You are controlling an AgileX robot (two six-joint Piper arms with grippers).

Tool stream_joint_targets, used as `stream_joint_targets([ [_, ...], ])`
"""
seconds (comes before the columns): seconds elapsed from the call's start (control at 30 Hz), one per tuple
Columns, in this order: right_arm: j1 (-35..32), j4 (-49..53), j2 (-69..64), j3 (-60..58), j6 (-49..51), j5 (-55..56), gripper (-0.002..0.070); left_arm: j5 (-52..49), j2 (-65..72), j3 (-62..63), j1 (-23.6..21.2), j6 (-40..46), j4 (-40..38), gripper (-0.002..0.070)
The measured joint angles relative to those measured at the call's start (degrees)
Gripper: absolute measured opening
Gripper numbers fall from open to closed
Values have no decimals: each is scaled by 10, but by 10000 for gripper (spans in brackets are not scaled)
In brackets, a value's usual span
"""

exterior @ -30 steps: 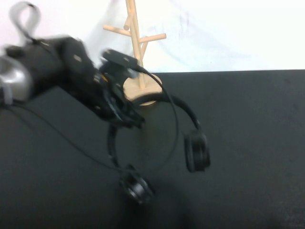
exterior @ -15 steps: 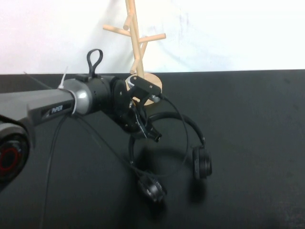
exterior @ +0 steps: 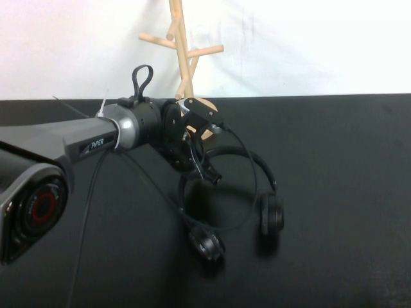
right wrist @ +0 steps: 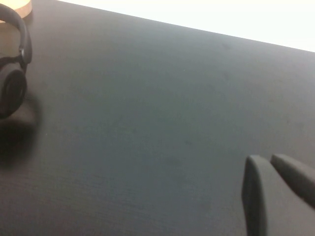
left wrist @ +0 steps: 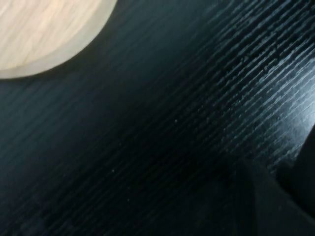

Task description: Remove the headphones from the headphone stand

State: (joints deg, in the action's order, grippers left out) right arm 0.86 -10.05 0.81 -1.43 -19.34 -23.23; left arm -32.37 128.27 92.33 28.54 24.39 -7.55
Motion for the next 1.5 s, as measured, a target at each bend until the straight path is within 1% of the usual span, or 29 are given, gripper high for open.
stream_joint_targets([
  [0.1, 0, 0, 0, 0, 0, 0, -8, -3, 0, 0, 0, 6, 4, 48],
  [0.17, 0, 0, 0, 0, 0, 0, -8, -2, 0, 1, 0, 8, 5, 72],
  [0.23, 0, 0, 0, 0, 0, 0, -8, -2, 0, 1, 0, 10, 5, 136],
  [0.37, 0, 0, 0, 0, 0, 0, -8, -1, 0, 2, 0, 10, 6, 287],
  [0.47, 0, 0, 0, 0, 0, 0, -8, -3, 0, 2, 0, 4, 6, 340],
  [0.57, 0, 0, 0, 0, 0, 0, -8, -22, -1, 4, 0, 1, 5, 351],
  [0.63, 0, 0, 0, 0, 0, 0, -8, -46, -7, 6, 0, 0, -2, 325],
  [0.67, 0, 0, 0, 0, 0, 0, -8, -62, -13, 8, 0, 0, -5, 291],
  [0.7, 0, 0, 0, 0, 0, 0, -8, -77, -19, 11, 0, 0, -8, 255],
  [0.77, 0, 0, 0, 0, 0, 0, -8, -110, -37, 16, 0, 0, -9, 135],
  [0.8, 0, 0, 0, 0, 0, 0, -8, -123, -47, 18, 0, 0, -9, 87],
  [0.87, 0, 0, 0, 0, 0, 0, -8, -147, -73, 20, 0, -2, -11, 36],
  [0.97, 0, 0, 0, 0, 0, 0, -8, -174, -116, 19, 0, -3, -22, 10],
  [1.1, 0, 0, 0, 0, 0, 0, -8, -178, -204, -13, 0, -4, -43, 1],
  [1.3, 0, 0, 0, 0, 0, 0, -8, -134, -386, -127, 0, -4, -83, 0],
  [1.5, 0, 0, 0, 0, 0, 0, -8, -99, -548, -272, 0, -4, -85, 0],
])
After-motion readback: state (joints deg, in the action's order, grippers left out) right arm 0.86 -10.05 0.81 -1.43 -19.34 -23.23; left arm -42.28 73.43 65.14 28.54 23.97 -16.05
